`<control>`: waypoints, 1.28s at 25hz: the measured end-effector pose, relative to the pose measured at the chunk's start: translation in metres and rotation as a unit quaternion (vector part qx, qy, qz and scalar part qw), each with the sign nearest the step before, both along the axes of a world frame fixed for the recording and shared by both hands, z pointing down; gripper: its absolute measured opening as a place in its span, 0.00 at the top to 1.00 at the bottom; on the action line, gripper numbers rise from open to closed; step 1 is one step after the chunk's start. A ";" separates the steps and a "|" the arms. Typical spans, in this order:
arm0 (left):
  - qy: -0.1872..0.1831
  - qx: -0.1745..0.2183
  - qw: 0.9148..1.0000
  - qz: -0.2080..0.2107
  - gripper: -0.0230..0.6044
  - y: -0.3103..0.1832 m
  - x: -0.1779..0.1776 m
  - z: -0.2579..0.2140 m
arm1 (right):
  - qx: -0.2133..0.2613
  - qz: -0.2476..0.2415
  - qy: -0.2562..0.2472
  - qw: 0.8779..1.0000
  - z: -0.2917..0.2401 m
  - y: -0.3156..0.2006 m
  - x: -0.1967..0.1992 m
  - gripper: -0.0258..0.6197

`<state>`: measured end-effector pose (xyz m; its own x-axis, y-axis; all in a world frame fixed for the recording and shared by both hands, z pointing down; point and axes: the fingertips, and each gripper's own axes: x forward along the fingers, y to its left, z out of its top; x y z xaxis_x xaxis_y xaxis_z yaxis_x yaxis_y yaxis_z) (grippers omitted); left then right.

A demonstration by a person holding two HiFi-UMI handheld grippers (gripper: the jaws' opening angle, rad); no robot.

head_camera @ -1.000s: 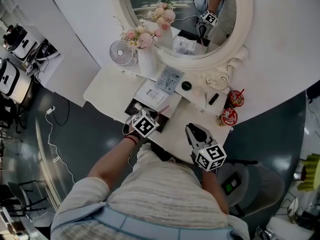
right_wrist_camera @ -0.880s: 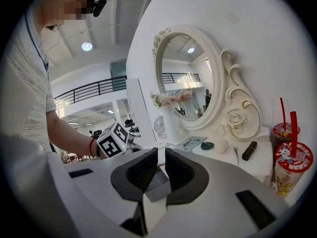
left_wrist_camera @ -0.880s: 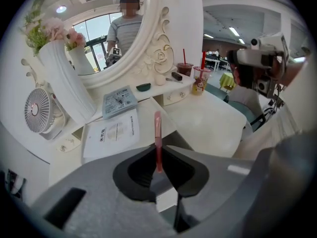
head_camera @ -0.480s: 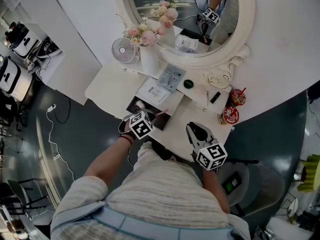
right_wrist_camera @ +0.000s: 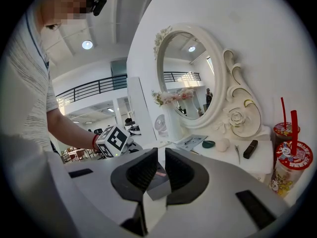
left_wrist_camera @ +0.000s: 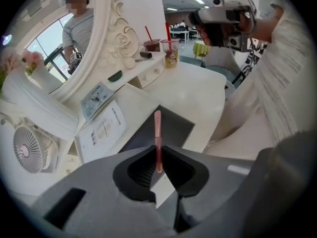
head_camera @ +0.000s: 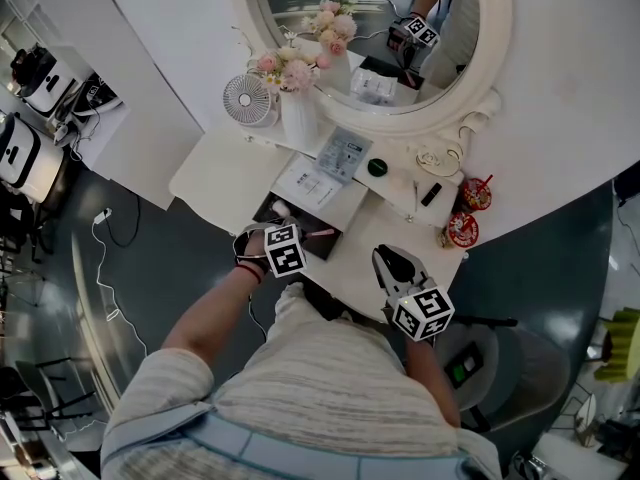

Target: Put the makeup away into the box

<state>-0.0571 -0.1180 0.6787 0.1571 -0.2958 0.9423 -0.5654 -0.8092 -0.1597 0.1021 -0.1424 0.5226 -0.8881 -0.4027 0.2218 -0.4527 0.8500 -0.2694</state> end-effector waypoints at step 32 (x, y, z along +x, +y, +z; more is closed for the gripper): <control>0.015 -0.001 1.000 0.016 0.69 -0.021 0.006 0.023 | 0.001 0.014 0.002 1.000 -0.003 -0.003 0.002 0.94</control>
<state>-0.0508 -0.1389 0.7018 0.1947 -0.2876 0.9377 -0.5443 -0.8270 -0.1407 0.1045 -0.1454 0.5198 -0.8759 -0.4270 0.2246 -0.4766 0.8380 -0.2658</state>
